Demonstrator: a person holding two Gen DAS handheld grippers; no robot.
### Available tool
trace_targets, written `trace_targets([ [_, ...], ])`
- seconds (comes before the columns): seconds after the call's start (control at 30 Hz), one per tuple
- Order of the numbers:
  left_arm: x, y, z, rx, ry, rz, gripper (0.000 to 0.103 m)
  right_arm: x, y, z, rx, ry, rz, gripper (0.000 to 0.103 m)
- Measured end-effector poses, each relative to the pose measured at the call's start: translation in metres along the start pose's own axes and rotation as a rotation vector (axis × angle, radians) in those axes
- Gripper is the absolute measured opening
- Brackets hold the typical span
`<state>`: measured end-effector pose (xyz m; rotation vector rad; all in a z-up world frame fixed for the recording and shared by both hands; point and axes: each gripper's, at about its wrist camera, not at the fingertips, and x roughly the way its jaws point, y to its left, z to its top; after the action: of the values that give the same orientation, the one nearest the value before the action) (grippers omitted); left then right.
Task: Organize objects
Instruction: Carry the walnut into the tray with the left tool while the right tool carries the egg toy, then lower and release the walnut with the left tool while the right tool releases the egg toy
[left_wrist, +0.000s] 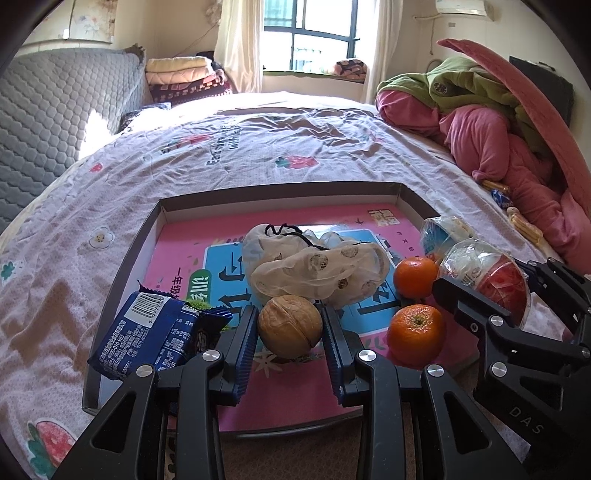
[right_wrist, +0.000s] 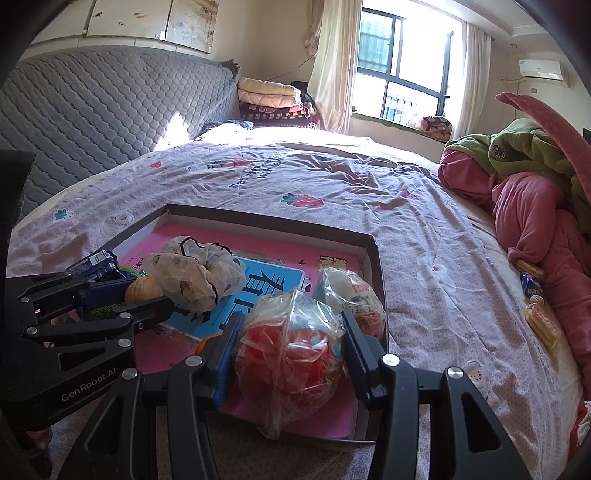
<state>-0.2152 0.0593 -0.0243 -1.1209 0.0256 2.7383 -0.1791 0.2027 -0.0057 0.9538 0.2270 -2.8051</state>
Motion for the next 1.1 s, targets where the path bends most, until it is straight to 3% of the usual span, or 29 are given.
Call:
trace_targets([
  [0.83,0.0034,-0.0093,-0.0016,0.008,0.01,-0.004,0.035,0.0049,-0.0023,0.0014,0.032,0.01,0.007,0.051],
  [1.1,0.002,-0.009,-0.0026,0.006,0.011,-0.005,0.035,0.0032,-0.0037,0.0022,0.043,0.015,0.01,0.055],
])
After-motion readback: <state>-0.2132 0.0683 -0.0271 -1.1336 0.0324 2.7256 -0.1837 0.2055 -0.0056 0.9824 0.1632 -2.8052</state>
